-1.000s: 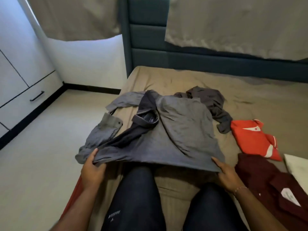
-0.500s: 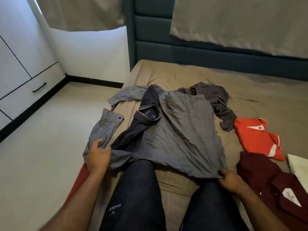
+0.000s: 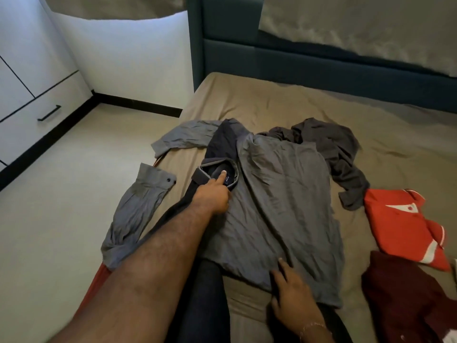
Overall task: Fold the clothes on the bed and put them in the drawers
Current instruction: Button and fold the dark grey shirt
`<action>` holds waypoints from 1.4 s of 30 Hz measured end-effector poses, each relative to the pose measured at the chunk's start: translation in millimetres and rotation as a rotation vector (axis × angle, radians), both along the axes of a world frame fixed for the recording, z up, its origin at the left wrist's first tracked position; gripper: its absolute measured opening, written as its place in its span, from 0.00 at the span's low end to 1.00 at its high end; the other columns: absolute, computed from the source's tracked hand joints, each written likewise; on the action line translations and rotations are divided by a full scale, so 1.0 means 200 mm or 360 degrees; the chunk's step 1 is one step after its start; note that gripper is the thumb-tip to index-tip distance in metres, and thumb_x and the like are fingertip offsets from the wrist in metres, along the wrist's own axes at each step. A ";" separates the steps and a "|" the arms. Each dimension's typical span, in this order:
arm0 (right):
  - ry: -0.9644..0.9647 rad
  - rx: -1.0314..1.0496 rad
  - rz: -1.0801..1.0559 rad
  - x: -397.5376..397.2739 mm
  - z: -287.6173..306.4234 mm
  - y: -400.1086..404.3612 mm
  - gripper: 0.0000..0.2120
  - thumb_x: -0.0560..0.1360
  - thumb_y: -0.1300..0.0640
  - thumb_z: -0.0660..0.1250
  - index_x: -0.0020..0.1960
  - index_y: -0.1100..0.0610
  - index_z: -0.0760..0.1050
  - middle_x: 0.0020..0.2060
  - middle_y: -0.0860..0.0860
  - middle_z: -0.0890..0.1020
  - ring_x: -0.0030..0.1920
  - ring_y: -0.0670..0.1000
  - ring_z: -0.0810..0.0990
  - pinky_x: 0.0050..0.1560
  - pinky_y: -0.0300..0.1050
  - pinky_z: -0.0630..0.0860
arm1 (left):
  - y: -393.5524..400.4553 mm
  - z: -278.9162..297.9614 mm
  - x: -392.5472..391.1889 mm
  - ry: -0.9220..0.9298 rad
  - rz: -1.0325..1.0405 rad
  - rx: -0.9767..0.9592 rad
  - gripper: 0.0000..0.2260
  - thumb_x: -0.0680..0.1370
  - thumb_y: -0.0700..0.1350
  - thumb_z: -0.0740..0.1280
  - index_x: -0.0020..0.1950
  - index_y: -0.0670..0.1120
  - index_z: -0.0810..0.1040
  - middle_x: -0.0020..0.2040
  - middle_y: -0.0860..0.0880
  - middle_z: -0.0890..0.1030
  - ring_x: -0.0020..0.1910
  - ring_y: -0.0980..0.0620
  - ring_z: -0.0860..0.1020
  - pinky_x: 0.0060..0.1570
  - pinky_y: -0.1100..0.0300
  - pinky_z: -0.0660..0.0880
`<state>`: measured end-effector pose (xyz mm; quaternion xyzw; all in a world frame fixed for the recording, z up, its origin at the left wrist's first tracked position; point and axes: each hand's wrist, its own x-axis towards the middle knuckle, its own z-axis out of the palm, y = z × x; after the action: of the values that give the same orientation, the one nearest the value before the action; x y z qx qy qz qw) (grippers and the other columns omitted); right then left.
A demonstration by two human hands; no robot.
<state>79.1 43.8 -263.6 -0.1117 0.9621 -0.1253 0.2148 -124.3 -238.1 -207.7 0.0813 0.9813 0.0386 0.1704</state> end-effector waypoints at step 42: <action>0.0146 -0.0191 -0.0488 -0.22 0.24 0.35 0.14 0.72 0.67 0.70 0.54 0.56 0.85 0.49 0.55 0.87 0.50 0.56 0.84 0.48 0.43 0.75 | -0.97 0.20 0.88 0.0525 0.1036 0.0562 0.11 0.71 0.35 0.72 0.49 0.49 0.85 0.43 0.44 0.86 0.44 0.40 0.84 0.44 0.51 0.79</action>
<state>35.9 113.4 -215.5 0.0182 0.9675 -0.2085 0.1419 52.7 -431.5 -166.7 -0.2004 0.9482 0.2450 -0.0271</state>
